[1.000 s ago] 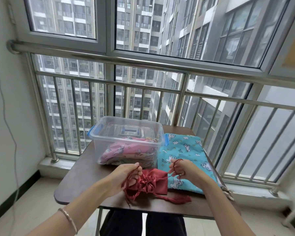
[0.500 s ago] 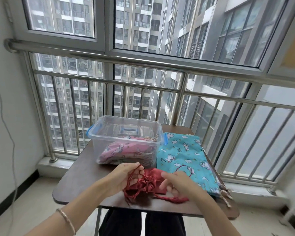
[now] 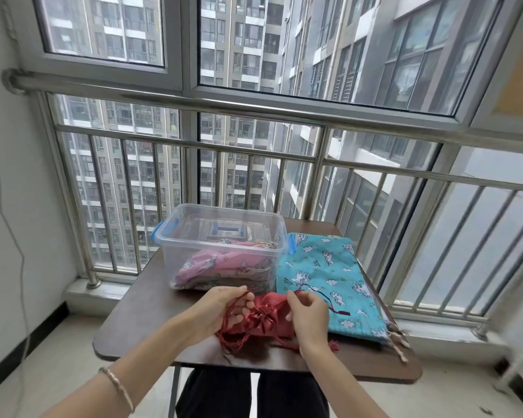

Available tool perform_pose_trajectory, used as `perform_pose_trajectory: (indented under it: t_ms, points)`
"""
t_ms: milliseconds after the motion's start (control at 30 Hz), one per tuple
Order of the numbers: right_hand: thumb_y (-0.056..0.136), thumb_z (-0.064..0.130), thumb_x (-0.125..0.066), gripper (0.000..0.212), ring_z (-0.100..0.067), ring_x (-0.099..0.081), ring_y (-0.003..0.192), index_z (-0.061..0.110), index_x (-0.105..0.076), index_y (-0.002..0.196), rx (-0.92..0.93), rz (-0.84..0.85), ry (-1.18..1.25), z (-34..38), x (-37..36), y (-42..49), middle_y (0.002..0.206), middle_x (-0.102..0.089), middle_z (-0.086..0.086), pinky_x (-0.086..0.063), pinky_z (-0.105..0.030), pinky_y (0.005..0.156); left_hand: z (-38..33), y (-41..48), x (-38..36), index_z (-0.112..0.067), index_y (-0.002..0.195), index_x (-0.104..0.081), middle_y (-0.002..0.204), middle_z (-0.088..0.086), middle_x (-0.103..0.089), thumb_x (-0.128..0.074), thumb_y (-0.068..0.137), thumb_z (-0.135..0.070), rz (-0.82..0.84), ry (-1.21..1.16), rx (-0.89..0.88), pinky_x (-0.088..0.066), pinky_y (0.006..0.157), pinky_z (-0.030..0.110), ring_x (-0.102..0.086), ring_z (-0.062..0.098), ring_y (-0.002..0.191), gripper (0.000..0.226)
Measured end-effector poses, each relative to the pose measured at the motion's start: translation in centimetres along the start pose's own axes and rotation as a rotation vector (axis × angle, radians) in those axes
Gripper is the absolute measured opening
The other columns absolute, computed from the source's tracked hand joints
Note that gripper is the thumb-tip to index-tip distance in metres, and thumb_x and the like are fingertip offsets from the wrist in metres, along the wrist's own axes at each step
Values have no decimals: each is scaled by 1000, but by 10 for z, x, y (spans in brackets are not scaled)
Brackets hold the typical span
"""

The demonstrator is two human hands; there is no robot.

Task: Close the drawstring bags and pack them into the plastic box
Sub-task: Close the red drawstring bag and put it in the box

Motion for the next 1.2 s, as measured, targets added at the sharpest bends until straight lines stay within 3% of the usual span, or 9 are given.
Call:
perform_pose_trajectory:
  t_ms: [133,300,367,500,600,700,900,1033,1200]
  points:
    - [89,17,-66,8,-11,-63,79,22,-68,83,211,7,6,32,-2,-6,82,-69,7,-46,-17,73,-4,-4,-3,-7,87,-68,76,4,-66,-52,97,-23,5,75,-21,-42,51,16,-56,8,59,24]
    - [92,21,-58,19,-1,-61,64,27,-75,85,378,432,-267,54,-46,-15,66,-68,11,-49,-19,65,-36,-14,-10,-7,85,-73,78,4,-71,-68,84,-14,-81,492,-307,-49,60,21,-59,9,62,9]
    - [91,22,-57,33,-1,-48,55,36,-69,64,411,606,-418,53,-62,-22,54,-56,16,-40,-19,58,-49,-17,-13,-21,78,-74,84,1,-71,-72,75,-17,-132,663,-432,-53,71,31,-62,10,69,5]
    - [85,19,-57,29,-6,-32,52,11,-52,58,365,787,-514,45,-74,-32,52,-38,10,-28,-27,55,-74,-23,-22,-32,75,-72,86,-12,-56,-64,71,-32,-246,1056,-583,-48,82,32,-56,8,86,9]
    - [83,43,-59,48,-19,-32,58,1,-48,62,380,828,-523,45,-78,-38,61,-36,-5,-26,-32,57,-89,-29,-29,-30,87,-73,86,-12,-57,-59,77,-27,-419,1364,-582,-48,79,31,-55,11,87,17]
    - [91,44,-55,51,-18,-27,55,15,-35,54,415,812,-547,45,-79,-38,56,-30,-2,-22,-32,55,-94,-26,-19,-28,90,-74,83,-13,-70,-60,78,-21,-497,1167,-528,-54,76,29,-64,6,79,20]
    - [91,33,-58,45,-11,-23,50,21,-39,52,306,756,-355,49,-73,-27,50,-29,7,-19,-28,50,-56,4,-22,-14,120,-58,111,6,-68,-56,88,-5,-198,576,-344,-53,89,27,-65,12,98,33]
    - [89,26,-59,37,-11,-29,50,10,-47,57,271,683,-254,56,-64,-20,54,-34,-3,-24,-26,51,-47,5,-21,-21,126,-52,105,1,-70,-56,90,-11,-118,633,-333,-51,78,18,-66,10,97,37]
    - [91,19,-60,35,-10,-38,48,9,-55,58,274,587,-146,64,-59,-18,53,-45,-2,-30,-20,48,-52,5,-18,-18,125,-55,104,-3,-70,-56,92,-18,-147,693,-406,-49,97,32,-65,6,98,33]
Point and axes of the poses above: each hand's wrist, its own y-axis towards the middle knuckle, its own x-axis out of the back of the hand, z = x × y, the point moved 10 cm from there along y, towards the middle knuckle
